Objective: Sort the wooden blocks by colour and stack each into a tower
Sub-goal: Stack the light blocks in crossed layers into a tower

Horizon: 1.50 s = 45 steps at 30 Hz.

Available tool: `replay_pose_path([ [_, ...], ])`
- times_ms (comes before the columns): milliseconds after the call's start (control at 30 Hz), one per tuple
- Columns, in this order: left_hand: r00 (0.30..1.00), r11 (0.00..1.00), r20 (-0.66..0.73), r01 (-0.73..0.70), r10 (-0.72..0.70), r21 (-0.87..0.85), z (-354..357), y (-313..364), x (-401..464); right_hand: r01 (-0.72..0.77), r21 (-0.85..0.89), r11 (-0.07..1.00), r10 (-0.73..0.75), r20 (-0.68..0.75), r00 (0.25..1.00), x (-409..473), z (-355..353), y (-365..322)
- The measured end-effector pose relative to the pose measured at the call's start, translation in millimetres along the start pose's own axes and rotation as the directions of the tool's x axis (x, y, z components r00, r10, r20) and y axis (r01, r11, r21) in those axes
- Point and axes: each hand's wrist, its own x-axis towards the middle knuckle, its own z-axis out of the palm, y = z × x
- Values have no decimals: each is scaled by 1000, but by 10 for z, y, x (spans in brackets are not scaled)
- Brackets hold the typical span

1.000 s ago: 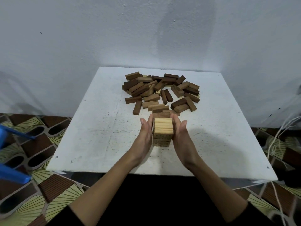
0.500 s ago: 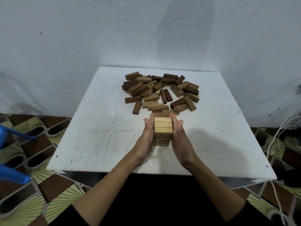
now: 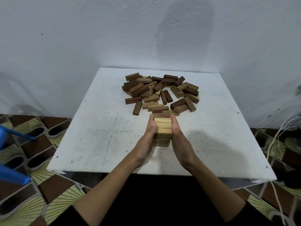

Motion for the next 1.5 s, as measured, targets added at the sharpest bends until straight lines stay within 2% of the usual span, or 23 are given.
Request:
replay_pose_path([
  [300,1000,991,-7,29,-29,131,-79,-158,51,-17,-146,989,23,40,999,-58,21,-110],
  [667,1000,989,-4,21,-21,147,-30,-173,85,-88,-153,984,87,-11,996,-48,19,-58],
  [1067,1000,988,-9,11,-10,155,-17,-161,71,-67,-150,986,66,-10,998,-44,36,-56],
  [1167,1000,989,-9,-1,2,147,-82,-143,70,-18,-173,985,18,-2,1000,-42,-25,-89],
  [1267,999,968,-3,-50,52,244,-253,-73,92,-8,-228,974,4,-16,1000,15,-214,-118],
  [1500,988,894,123,-140,96,427,-494,31,207,90,-459,884,-36,125,992,117,-459,-200],
])
